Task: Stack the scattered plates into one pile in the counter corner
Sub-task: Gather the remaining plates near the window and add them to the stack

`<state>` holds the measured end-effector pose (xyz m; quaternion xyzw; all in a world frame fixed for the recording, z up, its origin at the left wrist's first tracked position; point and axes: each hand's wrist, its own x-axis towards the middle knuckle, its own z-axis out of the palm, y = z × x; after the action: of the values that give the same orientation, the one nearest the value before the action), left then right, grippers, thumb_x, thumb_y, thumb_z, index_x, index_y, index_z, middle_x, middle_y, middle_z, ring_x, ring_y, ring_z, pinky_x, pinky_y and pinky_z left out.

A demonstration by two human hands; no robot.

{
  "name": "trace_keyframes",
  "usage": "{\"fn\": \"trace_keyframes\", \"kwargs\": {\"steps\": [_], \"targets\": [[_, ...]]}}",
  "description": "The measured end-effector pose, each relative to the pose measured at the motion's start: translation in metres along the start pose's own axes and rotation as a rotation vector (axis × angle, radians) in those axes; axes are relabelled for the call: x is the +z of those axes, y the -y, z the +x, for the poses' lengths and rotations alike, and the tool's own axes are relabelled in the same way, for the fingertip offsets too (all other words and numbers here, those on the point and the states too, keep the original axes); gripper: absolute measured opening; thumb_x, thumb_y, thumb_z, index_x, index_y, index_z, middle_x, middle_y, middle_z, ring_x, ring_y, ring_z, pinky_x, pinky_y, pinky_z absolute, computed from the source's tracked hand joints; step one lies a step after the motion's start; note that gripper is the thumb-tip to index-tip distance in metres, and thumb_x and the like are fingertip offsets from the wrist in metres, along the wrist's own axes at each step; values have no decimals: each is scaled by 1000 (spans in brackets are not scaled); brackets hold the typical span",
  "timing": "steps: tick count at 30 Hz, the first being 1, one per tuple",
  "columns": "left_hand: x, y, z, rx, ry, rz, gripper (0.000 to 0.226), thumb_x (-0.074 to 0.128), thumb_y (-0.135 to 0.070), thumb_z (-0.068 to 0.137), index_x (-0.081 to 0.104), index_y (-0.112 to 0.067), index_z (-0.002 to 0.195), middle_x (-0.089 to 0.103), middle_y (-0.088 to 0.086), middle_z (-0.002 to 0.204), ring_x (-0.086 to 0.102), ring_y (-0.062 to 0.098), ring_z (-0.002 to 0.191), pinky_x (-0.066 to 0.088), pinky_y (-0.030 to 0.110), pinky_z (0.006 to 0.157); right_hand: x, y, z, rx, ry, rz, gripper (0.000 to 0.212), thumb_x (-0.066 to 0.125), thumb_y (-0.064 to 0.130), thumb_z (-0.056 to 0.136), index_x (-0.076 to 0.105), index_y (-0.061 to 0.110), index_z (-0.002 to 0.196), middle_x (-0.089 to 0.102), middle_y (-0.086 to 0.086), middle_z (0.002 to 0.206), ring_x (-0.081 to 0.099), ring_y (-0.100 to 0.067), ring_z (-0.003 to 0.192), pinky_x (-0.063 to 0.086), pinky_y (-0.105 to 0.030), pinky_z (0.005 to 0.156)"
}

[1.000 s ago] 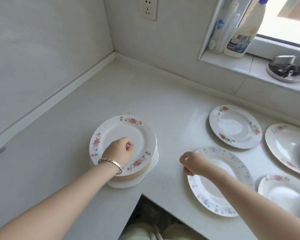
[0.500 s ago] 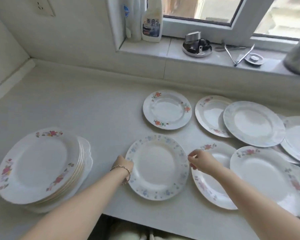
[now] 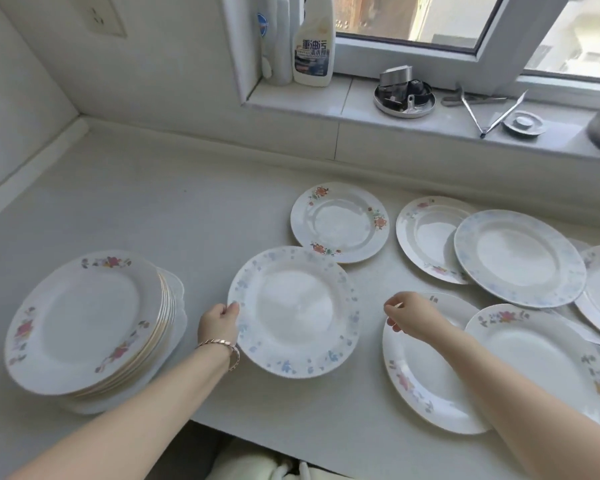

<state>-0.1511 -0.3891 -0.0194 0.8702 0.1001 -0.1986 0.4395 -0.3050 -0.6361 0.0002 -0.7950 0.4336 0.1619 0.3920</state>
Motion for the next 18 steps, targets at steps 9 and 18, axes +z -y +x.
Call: {"fn": "trace_keyframes", "kwargs": {"steps": [9, 18], "targets": [[-132, -22, 40, 69, -225, -382, 25, 55, -18, 89, 49, -10, 66, 40, 10, 70, 36, 20, 68, 29, 28, 57, 51, 93, -4, -154, 42, -142, 16, 45, 19, 89, 59, 14, 94, 67, -3, 78, 60, -17, 67, 43, -21, 56], [-233, 55, 76, -127, -519, -339, 14, 52, -12, 84, 48, -5, 73, 39, 13, 74, 33, 21, 68, 22, 28, 49, 122, 179, -9, -285, 134, -246, 15, 46, 19, 88, 60, 15, 90, 68, -2, 77, 61, -16, 67, 43, -22, 58]]}}
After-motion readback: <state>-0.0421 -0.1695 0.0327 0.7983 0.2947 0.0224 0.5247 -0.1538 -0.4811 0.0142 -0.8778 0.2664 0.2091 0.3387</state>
